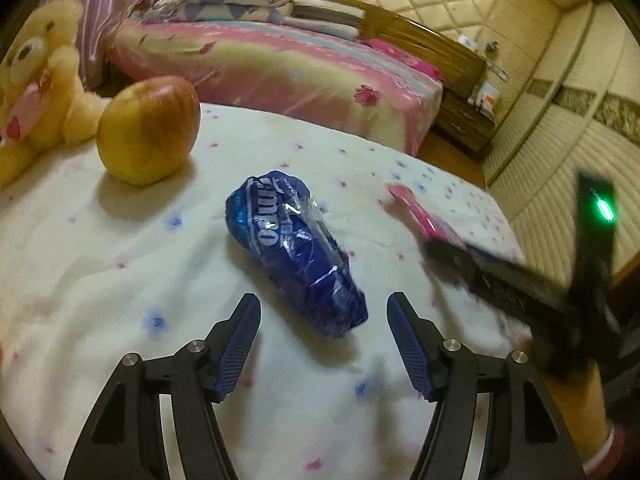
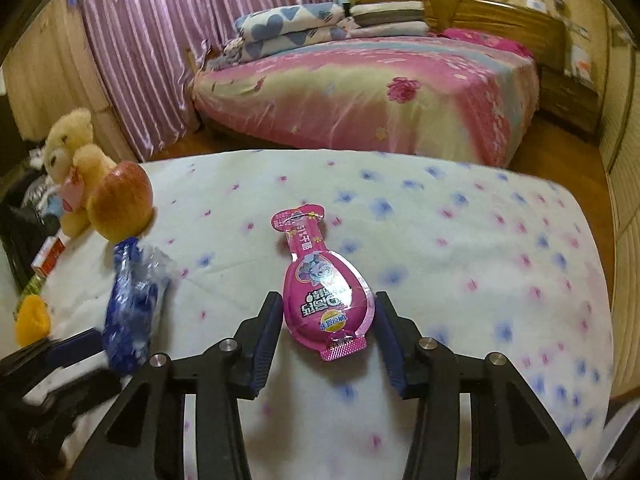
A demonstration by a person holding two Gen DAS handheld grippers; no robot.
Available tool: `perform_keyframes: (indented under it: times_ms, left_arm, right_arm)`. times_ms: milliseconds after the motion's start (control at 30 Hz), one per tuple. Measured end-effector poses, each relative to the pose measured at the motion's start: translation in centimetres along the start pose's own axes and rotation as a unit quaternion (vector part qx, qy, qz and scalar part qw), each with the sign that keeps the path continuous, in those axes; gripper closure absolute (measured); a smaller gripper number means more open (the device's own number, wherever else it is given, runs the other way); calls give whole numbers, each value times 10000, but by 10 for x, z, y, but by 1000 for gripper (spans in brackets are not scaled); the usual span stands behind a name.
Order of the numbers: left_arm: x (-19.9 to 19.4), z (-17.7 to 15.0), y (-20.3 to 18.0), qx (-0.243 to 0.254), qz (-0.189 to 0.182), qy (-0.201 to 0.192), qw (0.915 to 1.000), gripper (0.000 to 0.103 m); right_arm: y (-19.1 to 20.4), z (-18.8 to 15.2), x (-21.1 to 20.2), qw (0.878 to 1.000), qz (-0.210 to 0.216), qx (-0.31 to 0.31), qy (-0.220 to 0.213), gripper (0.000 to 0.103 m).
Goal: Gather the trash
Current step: 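Lower the left tool toward the blue bag while the right tool approaches the pink candy pack, then grasp the blue bag with the left tool while the right tool grasps the pink candy pack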
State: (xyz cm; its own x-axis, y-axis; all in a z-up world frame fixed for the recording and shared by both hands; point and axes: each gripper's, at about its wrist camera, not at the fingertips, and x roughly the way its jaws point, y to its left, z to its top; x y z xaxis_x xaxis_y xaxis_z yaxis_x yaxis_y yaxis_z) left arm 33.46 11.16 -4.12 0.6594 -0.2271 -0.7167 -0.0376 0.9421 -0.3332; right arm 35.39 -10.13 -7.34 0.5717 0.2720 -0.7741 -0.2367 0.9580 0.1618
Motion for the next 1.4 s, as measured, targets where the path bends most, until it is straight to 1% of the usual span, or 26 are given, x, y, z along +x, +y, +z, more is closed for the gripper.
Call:
perform_keyframes:
  times_ms: [67, 133, 167, 200, 267, 500, 733, 867, 1100, 1400]
  left_arm:
    - [6, -2, -1, -108, 50, 6, 9999, 41]
    - [13, -2, 0, -151, 91, 24, 9998, 63]
    - [18, -3, 1, -159, 70, 94, 9998, 65]
    - [16, -6, 0, -135, 55, 47, 9999, 69]
    - [12, -10, -4, -24, 1, 34, 10000, 72]
    - [-3, -26, -21, 331, -282, 83, 9990, 73]
    - [-21, -40, -43, 708, -526, 111, 9960, 74]
    - [-32, -47, -52, 878, -571, 119, 9944, 74]
    - [-39, -61, -72, 1162, -707, 234, 9904, 74]
    - [-46, -73, -93, 1502, -742, 272, 9855, 74]
  right_arm:
    - [-8, -10, -11, 9998, 28, 212, -21, 57]
    - [-16, -19, -22, 9990, 71, 443, -50, 57]
    - [-19, -25, -28, 9985, 74, 541, -71, 57]
    - [-22, -29, -33, 9980, 83, 623, -83, 57]
    - [-28, -38, -44, 9969, 107, 766, -123, 57]
    - [-42, -63, -78, 9924, 112, 1172, -358, 57]
    - [-47, -82, -102, 9891, 54, 1374, -519, 57]
    - [-49, -92, -116, 9872, 19, 1466, -623, 57]
    - [-51, -109, -138, 9846, -14, 1570, -772, 57]
    - [-55, -125, -161, 9816, -34, 1668, -924, 57]
